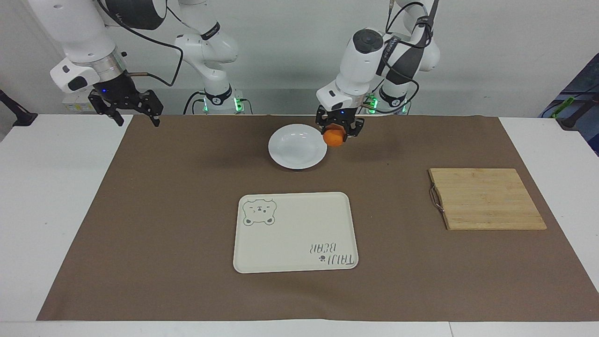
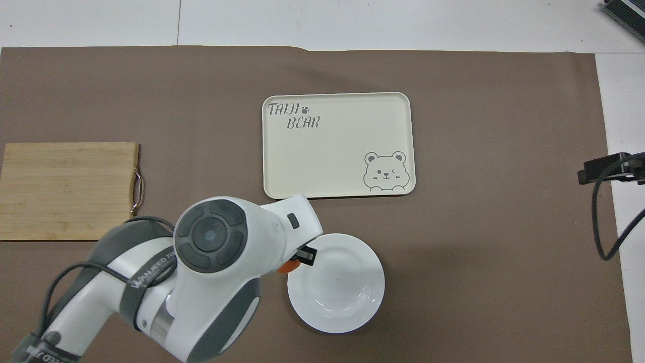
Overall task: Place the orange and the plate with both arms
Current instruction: 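Carry the orange to the white plate and release it with the left gripper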
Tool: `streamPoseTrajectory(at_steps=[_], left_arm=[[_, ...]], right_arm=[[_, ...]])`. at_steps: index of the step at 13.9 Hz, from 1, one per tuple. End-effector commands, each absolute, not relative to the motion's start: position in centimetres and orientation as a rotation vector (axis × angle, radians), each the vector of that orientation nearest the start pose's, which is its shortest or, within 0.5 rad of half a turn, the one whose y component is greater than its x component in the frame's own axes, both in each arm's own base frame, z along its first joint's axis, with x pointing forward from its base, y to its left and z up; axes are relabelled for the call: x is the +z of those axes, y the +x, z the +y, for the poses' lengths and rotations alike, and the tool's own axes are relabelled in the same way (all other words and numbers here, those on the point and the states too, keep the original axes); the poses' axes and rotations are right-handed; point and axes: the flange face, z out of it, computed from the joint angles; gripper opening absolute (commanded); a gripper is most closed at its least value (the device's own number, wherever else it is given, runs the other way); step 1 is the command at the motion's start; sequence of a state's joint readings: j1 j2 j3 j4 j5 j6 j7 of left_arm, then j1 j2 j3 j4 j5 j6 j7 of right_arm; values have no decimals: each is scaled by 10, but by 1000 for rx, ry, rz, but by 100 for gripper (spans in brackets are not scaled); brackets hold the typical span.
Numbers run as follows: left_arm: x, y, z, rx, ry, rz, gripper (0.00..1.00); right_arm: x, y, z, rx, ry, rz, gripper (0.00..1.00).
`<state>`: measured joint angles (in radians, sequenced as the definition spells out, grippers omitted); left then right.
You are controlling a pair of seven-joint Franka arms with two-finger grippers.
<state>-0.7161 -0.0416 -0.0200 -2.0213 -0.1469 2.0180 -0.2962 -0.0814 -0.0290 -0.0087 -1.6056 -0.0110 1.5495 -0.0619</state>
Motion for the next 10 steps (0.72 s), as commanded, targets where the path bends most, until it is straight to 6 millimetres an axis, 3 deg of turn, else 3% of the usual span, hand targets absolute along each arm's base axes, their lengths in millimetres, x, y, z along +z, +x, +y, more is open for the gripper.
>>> streamPoseTrajectory(at_steps=[1,5,10], left_arm=[[437,357,-421,27,-3248,588,0],[400,307,-469,28,-3249,630,0],[372,289,-478,105,-3254,623,1]], right_arm=[[625,536,-48,48,-3155,71,100],[625,535,-48,55,-3155,68,100],[621,528,-50,74,-3152,90,100]])
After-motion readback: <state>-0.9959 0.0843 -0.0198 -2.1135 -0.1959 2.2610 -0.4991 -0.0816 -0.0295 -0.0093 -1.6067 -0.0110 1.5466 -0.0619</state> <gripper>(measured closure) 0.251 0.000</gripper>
